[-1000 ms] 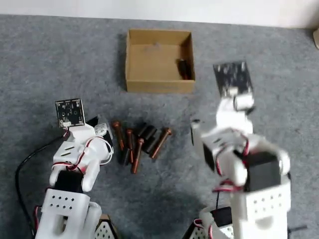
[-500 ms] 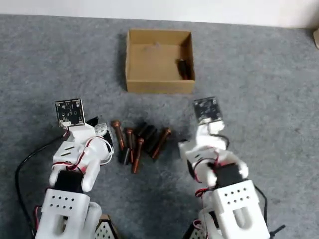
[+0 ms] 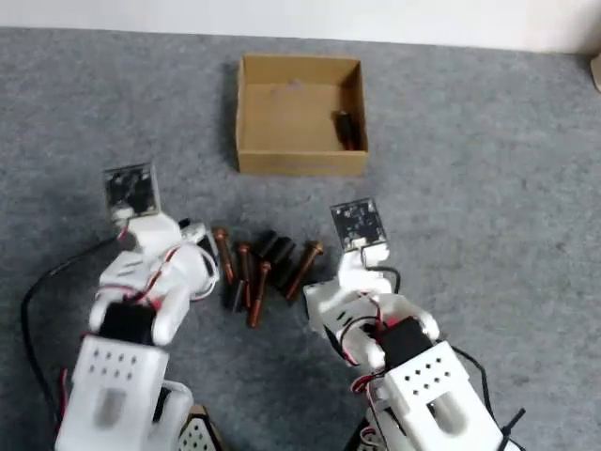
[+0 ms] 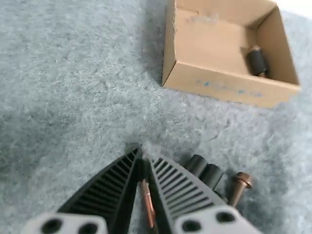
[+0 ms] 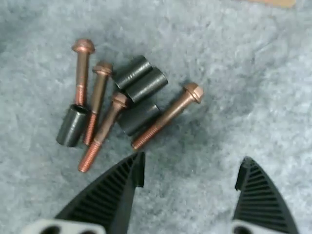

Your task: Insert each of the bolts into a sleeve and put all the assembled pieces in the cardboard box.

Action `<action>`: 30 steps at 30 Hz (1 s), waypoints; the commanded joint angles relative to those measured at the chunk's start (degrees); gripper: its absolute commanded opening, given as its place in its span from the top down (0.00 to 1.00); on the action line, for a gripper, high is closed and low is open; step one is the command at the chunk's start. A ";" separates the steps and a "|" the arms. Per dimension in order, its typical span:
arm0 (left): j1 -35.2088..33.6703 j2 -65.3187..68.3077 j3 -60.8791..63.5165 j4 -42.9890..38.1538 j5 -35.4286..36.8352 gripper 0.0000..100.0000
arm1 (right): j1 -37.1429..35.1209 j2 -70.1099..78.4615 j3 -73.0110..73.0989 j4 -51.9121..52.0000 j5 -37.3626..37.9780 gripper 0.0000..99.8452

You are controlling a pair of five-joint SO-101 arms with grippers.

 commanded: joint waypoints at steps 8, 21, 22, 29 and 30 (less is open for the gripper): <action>0.66 39.78 -22.46 2.29 0.35 0.99 | 2.24 -1.01 11.30 -12.35 -0.62 0.72; -2.07 40.40 -23.60 3.69 0.35 0.99 | -3.30 -0.84 9.36 -18.77 -9.23 0.72; -2.51 40.40 -23.52 3.69 0.35 0.99 | -3.30 -0.66 8.92 -20.26 -9.49 0.72; -3.82 40.40 -23.60 3.60 0.35 0.99 | -3.21 -0.66 8.22 -25.19 -15.30 0.72; -3.82 40.57 -23.60 3.60 0.35 0.99 | -3.21 -0.66 8.22 -25.80 -15.38 0.72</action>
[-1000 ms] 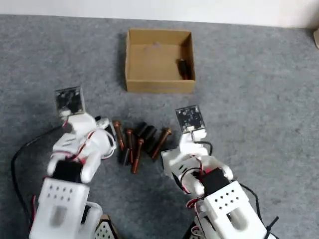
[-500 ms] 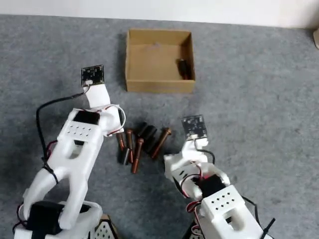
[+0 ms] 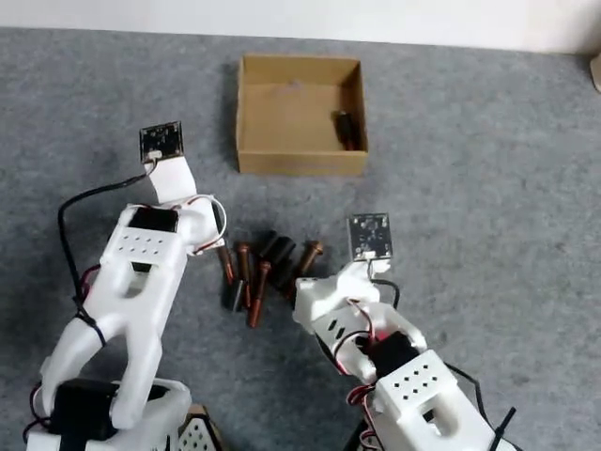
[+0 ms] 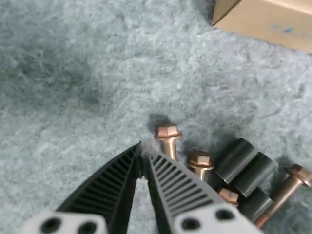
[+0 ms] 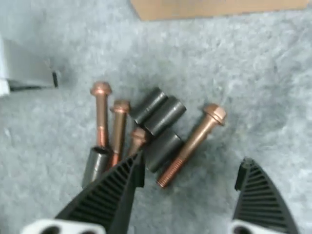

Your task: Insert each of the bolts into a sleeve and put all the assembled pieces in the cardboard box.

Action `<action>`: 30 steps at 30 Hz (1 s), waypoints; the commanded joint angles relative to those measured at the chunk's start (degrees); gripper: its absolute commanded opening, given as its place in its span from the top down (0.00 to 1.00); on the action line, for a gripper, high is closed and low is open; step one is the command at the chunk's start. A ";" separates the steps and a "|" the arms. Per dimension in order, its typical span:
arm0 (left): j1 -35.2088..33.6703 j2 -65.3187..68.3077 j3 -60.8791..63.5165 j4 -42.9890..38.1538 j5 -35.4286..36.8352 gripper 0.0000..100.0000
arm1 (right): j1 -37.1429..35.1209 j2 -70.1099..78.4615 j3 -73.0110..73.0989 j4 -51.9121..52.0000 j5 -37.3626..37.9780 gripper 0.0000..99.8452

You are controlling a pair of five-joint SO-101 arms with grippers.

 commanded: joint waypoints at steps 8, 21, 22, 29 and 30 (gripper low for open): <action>-0.66 0.31 -2.86 -0.09 0.35 0.99 | -0.57 -0.48 -5.05 -3.38 -6.15 0.72; -0.66 -0.13 0.13 -6.33 0.35 0.99 | -0.40 -0.40 -5.32 -3.38 -9.32 0.72; -0.66 -0.13 0.13 -6.33 0.35 0.99 | -0.22 -0.40 -5.32 -3.38 -9.14 0.72; -0.66 -0.22 0.04 -6.24 0.35 0.99 | 3.91 -0.48 -11.56 4.70 -5.71 0.72; -0.66 -0.22 0.04 -6.24 0.35 0.99 | 4.35 -0.48 -13.41 6.37 -4.40 0.72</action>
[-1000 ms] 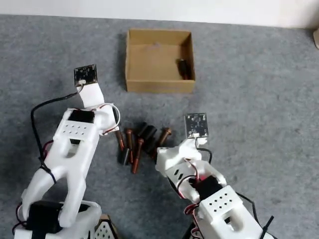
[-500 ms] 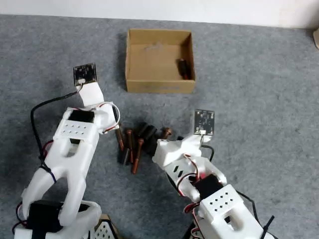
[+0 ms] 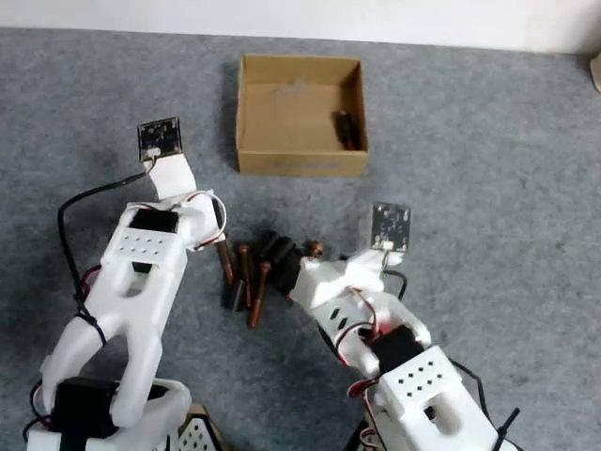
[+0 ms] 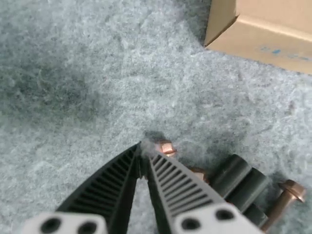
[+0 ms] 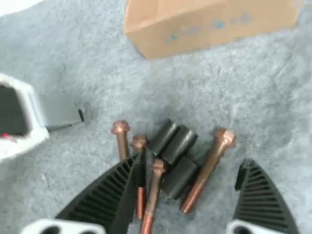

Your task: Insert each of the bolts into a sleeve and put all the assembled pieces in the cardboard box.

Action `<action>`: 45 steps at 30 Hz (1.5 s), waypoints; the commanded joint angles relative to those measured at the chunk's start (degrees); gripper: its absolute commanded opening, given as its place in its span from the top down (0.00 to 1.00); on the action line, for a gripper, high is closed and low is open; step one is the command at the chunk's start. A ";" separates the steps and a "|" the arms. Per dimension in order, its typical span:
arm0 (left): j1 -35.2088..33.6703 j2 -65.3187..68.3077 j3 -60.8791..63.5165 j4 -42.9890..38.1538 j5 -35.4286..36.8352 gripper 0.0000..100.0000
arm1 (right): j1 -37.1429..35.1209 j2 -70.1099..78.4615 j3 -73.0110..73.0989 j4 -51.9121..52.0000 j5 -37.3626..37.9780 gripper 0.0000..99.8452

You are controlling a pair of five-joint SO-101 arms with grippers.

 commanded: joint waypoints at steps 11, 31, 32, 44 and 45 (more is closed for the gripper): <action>-3.38 -0.75 -0.75 -0.70 0.35 0.99 | -2.24 12.79 -26.15 14.90 3.78 0.72; -8.40 -0.66 -2.77 -0.88 0.44 0.99 | -9.27 42.42 -32.66 1.45 -7.65 0.72; -8.66 -0.66 -2.77 -0.97 0.44 0.99 | -9.27 43.30 -31.60 -0.48 -7.91 0.72; -8.75 -0.57 -2.86 -1.05 2.73 0.99 | -7.78 54.55 -28.62 -8.48 -12.84 0.72; -8.75 -0.57 -2.86 -1.05 2.73 0.99 | -7.52 55.08 -28.62 -8.48 -12.84 0.72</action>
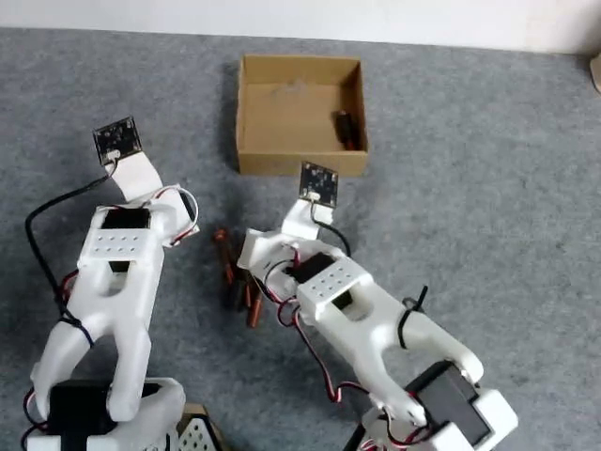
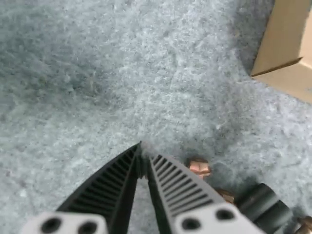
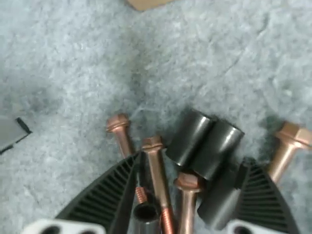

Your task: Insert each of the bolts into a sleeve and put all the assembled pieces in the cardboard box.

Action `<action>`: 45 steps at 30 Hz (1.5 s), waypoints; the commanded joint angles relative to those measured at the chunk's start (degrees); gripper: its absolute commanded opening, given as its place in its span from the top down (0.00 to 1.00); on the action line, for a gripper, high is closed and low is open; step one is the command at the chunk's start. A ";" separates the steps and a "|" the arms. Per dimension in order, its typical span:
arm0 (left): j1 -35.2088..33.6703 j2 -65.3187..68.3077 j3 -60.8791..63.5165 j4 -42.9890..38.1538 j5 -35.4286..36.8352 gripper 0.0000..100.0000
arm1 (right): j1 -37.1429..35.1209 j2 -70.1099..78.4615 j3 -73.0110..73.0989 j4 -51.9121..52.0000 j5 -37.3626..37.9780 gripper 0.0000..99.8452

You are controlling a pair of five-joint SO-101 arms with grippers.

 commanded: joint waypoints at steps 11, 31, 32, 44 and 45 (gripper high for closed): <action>-0.48 -0.66 -2.59 -0.97 0.26 0.99 | 3.38 7.52 -0.13 -0.40 -0.44 0.72; -0.40 -0.66 -2.51 -0.70 0.26 0.99 | 8.75 7.78 0.22 -0.13 -0.35 0.90; -0.40 -0.66 -2.51 -0.70 0.26 0.99 | 8.66 7.87 0.13 -0.13 -0.35 0.89; 0.66 -0.66 -2.42 -0.70 0.26 0.99 | 8.13 7.96 0.22 0.75 0.18 0.87; 0.66 -0.66 -2.42 -0.70 0.26 0.99 | 8.13 7.96 0.04 2.33 1.58 0.87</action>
